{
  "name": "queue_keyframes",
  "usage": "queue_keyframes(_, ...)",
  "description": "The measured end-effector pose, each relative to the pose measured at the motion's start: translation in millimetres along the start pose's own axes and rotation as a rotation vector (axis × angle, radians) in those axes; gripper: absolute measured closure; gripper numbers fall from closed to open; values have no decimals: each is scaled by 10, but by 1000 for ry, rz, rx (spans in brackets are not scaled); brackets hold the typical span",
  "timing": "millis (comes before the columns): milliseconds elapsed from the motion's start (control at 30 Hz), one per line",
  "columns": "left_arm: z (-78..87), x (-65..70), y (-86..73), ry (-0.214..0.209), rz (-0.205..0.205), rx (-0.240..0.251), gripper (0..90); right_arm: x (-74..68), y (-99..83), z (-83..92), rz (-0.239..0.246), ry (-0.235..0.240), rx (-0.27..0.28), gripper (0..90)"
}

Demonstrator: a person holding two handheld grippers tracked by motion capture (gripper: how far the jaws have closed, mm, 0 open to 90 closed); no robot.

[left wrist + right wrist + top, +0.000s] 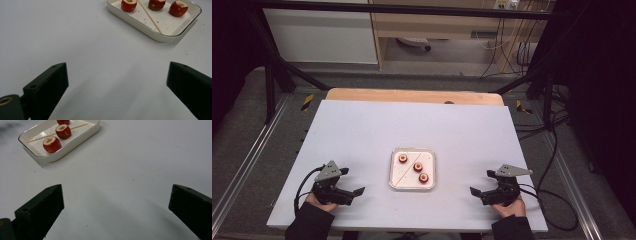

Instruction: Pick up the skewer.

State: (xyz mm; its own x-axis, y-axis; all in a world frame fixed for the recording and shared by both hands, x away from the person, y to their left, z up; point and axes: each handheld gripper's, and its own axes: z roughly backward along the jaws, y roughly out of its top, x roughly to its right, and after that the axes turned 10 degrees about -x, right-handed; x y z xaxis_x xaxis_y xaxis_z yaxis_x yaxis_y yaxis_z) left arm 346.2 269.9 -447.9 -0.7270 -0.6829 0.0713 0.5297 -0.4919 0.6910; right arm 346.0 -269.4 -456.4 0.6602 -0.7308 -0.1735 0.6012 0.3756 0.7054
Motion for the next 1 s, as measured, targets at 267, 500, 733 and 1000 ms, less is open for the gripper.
queue_keyframes(267,-13,24,23,-5,1,-8,38,-7,-3,6,-3,-5,5,5)
queue_keyframes(500,-37,71,69,-10,-7,-12,44,-10,-1,6,-5,-5,7,5)
queue_keyframes(733,-82,139,115,-14,-9,-21,47,-8,1,0,-2,-7,5,5)
queue_keyframes(1000,-98,251,229,-19,-6,-19,55,-10,0,-7,2,-10,-2,5)
